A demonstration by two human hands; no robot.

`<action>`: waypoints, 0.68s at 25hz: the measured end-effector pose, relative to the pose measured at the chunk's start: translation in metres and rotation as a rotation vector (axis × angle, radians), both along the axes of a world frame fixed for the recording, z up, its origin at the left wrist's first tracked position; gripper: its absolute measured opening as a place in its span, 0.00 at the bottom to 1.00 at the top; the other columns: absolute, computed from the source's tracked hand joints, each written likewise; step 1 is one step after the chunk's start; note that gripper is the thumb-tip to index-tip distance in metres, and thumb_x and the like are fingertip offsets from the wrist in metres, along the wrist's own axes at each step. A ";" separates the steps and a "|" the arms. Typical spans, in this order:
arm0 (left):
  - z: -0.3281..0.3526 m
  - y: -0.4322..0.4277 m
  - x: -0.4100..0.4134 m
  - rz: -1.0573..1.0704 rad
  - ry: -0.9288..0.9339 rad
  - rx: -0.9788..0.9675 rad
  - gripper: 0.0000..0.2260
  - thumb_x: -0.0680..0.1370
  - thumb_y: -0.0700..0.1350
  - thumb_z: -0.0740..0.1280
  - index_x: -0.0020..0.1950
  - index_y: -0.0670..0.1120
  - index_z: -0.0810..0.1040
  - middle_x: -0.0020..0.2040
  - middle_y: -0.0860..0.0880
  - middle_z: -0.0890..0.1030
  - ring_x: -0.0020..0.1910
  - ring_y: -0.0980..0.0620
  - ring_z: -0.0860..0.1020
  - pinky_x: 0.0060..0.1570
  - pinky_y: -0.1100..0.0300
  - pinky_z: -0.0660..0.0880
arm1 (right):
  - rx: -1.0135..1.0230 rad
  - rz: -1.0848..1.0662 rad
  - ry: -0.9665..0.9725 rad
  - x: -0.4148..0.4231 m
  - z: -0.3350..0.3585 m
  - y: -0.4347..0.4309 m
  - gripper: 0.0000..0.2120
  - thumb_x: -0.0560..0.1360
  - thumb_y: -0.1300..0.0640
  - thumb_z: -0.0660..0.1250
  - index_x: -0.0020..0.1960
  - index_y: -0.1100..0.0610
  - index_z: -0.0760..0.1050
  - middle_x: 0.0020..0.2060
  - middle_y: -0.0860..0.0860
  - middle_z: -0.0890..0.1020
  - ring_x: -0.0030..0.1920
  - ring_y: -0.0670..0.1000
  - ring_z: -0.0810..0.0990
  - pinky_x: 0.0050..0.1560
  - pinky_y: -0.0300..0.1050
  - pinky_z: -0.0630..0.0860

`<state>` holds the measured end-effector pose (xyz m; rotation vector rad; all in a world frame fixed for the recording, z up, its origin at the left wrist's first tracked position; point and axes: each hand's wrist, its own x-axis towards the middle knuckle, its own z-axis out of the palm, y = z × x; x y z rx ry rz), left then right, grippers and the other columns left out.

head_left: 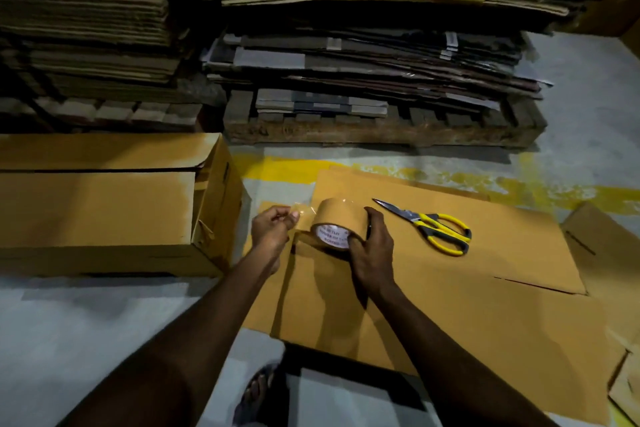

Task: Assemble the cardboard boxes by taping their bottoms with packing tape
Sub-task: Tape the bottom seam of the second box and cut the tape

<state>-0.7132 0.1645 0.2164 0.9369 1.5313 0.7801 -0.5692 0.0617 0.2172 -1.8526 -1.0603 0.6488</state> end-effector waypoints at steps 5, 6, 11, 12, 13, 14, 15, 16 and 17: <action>-0.056 -0.014 0.010 0.119 -0.041 0.060 0.03 0.79 0.39 0.67 0.47 0.40 0.78 0.40 0.45 0.79 0.39 0.52 0.75 0.35 0.64 0.71 | 0.008 -0.041 -0.046 -0.002 -0.053 0.001 0.28 0.70 0.59 0.61 0.70 0.60 0.67 0.64 0.57 0.74 0.64 0.54 0.72 0.63 0.54 0.72; -0.062 -0.013 0.010 0.132 -0.043 0.061 0.03 0.79 0.40 0.67 0.47 0.40 0.78 0.41 0.45 0.79 0.40 0.51 0.74 0.38 0.62 0.70 | 0.017 -0.022 -0.062 -0.001 -0.058 0.002 0.28 0.69 0.60 0.63 0.70 0.59 0.68 0.63 0.56 0.75 0.63 0.53 0.73 0.62 0.53 0.73; -0.071 -0.009 0.013 0.168 -0.034 0.059 0.04 0.80 0.42 0.64 0.48 0.41 0.76 0.39 0.49 0.76 0.38 0.53 0.72 0.36 0.61 0.68 | -0.029 0.048 -0.242 0.008 -0.059 0.008 0.28 0.65 0.54 0.69 0.64 0.58 0.71 0.51 0.52 0.76 0.54 0.54 0.71 0.52 0.56 0.73; -0.072 -0.007 0.014 0.164 -0.020 0.052 0.05 0.80 0.43 0.64 0.49 0.42 0.76 0.40 0.48 0.77 0.39 0.52 0.73 0.37 0.60 0.69 | -0.064 0.064 -0.241 0.012 -0.057 0.010 0.27 0.65 0.52 0.69 0.63 0.58 0.71 0.51 0.51 0.75 0.53 0.55 0.71 0.51 0.57 0.73; -0.073 -0.006 0.014 0.155 0.002 0.042 0.05 0.80 0.44 0.64 0.49 0.43 0.76 0.42 0.47 0.78 0.40 0.50 0.74 0.39 0.59 0.69 | -0.091 0.077 -0.200 0.014 -0.055 0.013 0.28 0.66 0.51 0.69 0.63 0.57 0.70 0.51 0.51 0.75 0.54 0.55 0.73 0.52 0.57 0.73; -0.074 -0.004 0.015 0.150 0.031 0.027 0.05 0.81 0.44 0.64 0.48 0.44 0.76 0.44 0.46 0.79 0.42 0.48 0.74 0.41 0.59 0.69 | -0.101 0.090 -0.145 0.014 -0.052 0.016 0.28 0.66 0.50 0.68 0.64 0.57 0.69 0.53 0.52 0.75 0.54 0.55 0.74 0.52 0.53 0.74; -0.075 -0.004 0.016 0.153 0.063 0.012 0.05 0.81 0.45 0.64 0.48 0.45 0.76 0.46 0.44 0.79 0.44 0.47 0.74 0.42 0.58 0.69 | -0.090 0.103 -0.111 0.013 -0.051 0.018 0.28 0.67 0.50 0.66 0.65 0.58 0.68 0.54 0.54 0.76 0.54 0.55 0.75 0.52 0.49 0.72; -0.074 -0.004 0.018 0.165 0.095 0.000 0.05 0.81 0.45 0.63 0.48 0.45 0.75 0.48 0.44 0.79 0.45 0.46 0.75 0.42 0.58 0.69 | -0.064 0.116 -0.118 0.011 -0.049 0.020 0.28 0.67 0.52 0.64 0.65 0.60 0.67 0.56 0.56 0.76 0.55 0.55 0.75 0.51 0.45 0.70; -0.074 -0.004 0.019 0.175 0.125 -0.013 0.05 0.81 0.46 0.62 0.48 0.46 0.75 0.49 0.43 0.79 0.45 0.45 0.75 0.42 0.58 0.69 | -0.032 0.132 -0.150 0.008 -0.048 0.021 0.28 0.68 0.55 0.63 0.66 0.62 0.67 0.57 0.58 0.75 0.55 0.56 0.74 0.52 0.42 0.68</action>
